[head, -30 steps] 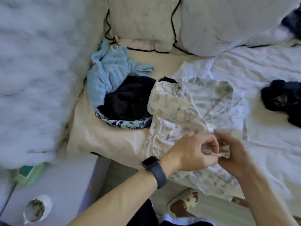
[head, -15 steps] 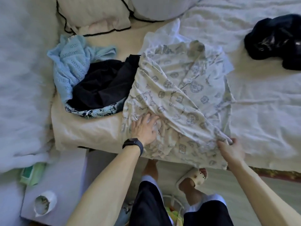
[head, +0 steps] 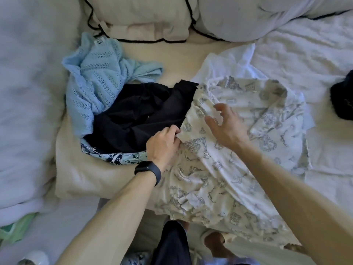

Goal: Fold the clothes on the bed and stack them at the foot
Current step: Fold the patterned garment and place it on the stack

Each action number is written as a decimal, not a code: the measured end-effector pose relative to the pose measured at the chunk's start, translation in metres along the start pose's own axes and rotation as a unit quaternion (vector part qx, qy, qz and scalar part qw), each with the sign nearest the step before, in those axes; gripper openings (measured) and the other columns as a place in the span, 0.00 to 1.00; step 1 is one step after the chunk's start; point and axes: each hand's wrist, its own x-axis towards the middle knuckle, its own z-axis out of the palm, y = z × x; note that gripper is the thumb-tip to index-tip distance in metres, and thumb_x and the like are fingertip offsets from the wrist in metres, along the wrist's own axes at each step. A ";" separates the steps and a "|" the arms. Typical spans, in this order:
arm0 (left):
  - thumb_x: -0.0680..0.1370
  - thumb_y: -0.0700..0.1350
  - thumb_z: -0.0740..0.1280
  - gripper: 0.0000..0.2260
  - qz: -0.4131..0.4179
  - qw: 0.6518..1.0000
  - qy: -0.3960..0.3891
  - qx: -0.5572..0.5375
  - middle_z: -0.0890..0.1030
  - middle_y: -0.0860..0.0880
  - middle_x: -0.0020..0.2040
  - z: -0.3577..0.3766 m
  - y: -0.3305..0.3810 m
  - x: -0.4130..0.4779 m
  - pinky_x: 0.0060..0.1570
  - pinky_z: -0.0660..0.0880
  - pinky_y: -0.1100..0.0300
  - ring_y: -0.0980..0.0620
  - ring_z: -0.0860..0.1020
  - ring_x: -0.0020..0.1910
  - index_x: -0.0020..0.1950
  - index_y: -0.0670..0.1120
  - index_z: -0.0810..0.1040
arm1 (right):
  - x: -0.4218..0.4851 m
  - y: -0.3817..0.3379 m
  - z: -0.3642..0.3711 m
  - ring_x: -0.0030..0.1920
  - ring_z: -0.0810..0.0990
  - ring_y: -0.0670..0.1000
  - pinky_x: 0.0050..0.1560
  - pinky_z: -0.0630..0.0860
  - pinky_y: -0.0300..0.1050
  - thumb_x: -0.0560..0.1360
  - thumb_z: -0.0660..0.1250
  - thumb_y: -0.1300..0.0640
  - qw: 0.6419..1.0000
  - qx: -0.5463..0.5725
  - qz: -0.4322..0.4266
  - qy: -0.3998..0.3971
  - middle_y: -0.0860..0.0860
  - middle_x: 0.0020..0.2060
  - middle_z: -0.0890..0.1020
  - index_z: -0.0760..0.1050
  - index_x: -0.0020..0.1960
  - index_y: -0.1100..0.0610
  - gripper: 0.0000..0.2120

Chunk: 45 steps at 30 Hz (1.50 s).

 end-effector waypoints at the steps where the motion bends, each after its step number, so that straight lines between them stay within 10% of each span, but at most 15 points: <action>1: 0.79 0.48 0.67 0.05 0.014 1.000 0.012 -0.016 0.81 0.53 0.42 -0.002 -0.008 -0.003 0.30 0.64 0.58 0.49 0.80 0.40 0.54 0.51 0.79 | 0.021 -0.009 0.005 0.66 0.74 0.54 0.65 0.73 0.55 0.80 0.62 0.37 0.999 -0.029 0.007 -0.022 0.50 0.66 0.77 0.68 0.72 0.52 0.27; 8: 0.78 0.41 0.69 0.02 0.033 0.994 0.040 -0.091 0.78 0.54 0.35 -0.007 -0.044 -0.022 0.22 0.69 0.58 0.51 0.74 0.27 0.47 0.47 0.77 | 0.096 -0.045 0.011 0.34 0.78 0.53 0.31 0.69 0.40 0.80 0.64 0.50 0.985 -0.137 0.051 -0.087 0.50 0.33 0.78 0.76 0.42 0.55 0.12; 13: 0.79 0.44 0.66 0.02 -0.016 0.997 -0.006 -0.071 0.79 0.52 0.37 -0.004 -0.051 -0.014 0.28 0.74 0.55 0.49 0.77 0.30 0.51 0.47 0.77 | 0.105 -0.057 -0.007 0.45 0.79 0.54 0.47 0.78 0.53 0.78 0.70 0.53 0.977 0.187 0.104 -0.011 0.50 0.42 0.81 0.76 0.42 0.50 0.07; 20: 0.77 0.51 0.61 0.13 -0.045 0.992 -0.107 -0.041 0.76 0.50 0.51 0.002 -0.037 0.006 0.40 0.76 0.52 0.45 0.79 0.44 0.61 0.50 0.71 | 0.104 -0.059 0.001 0.42 0.85 0.56 0.48 0.82 0.50 0.73 0.63 0.25 0.948 0.032 0.259 -0.184 0.56 0.42 0.87 0.81 0.50 0.57 0.34; 30: 0.79 0.45 0.61 0.05 -0.129 0.983 -0.041 -0.128 0.77 0.55 0.38 -0.007 -0.038 0.005 0.30 0.67 0.57 0.49 0.75 0.34 0.49 0.53 0.66 | 0.132 -0.060 0.010 0.42 0.83 0.51 0.45 0.79 0.47 0.79 0.70 0.57 0.963 0.206 0.171 -0.038 0.50 0.45 0.84 0.80 0.48 0.48 0.05; 34: 0.78 0.46 0.62 0.07 -0.135 0.977 -0.104 -0.130 0.78 0.54 0.44 -0.006 -0.033 0.008 0.36 0.74 0.54 0.49 0.77 0.42 0.56 0.51 0.72 | 0.131 -0.054 0.007 0.50 0.81 0.55 0.56 0.80 0.54 0.75 0.70 0.37 0.953 0.118 0.231 -0.153 0.53 0.53 0.82 0.78 0.59 0.50 0.20; 36: 0.76 0.48 0.63 0.10 -0.144 0.968 -0.141 -0.151 0.79 0.54 0.44 -0.007 -0.027 0.012 0.40 0.74 0.52 0.48 0.77 0.44 0.57 0.52 0.73 | 0.135 -0.057 0.007 0.46 0.79 0.53 0.45 0.78 0.47 0.71 0.68 0.28 0.961 0.059 0.217 -0.161 0.50 0.47 0.80 0.76 0.58 0.49 0.28; 41: 0.77 0.63 0.58 0.15 -0.219 0.930 -0.175 -0.238 0.80 0.54 0.38 -0.005 -0.021 0.022 0.44 0.75 0.51 0.49 0.79 0.40 0.49 0.53 0.73 | 0.154 -0.064 0.027 0.35 0.74 0.42 0.26 0.70 0.30 0.81 0.66 0.53 0.985 0.093 0.111 -0.091 0.46 0.37 0.77 0.80 0.58 0.57 0.11; 45: 0.80 0.58 0.63 0.10 -0.209 0.944 -0.189 -0.171 0.80 0.53 0.38 -0.007 -0.021 0.035 0.37 0.77 0.54 0.50 0.79 0.38 0.51 0.53 0.73 | 0.143 -0.056 0.029 0.46 0.78 0.39 0.34 0.70 0.22 0.81 0.67 0.61 0.957 0.264 0.111 -0.038 0.45 0.51 0.80 0.77 0.66 0.56 0.14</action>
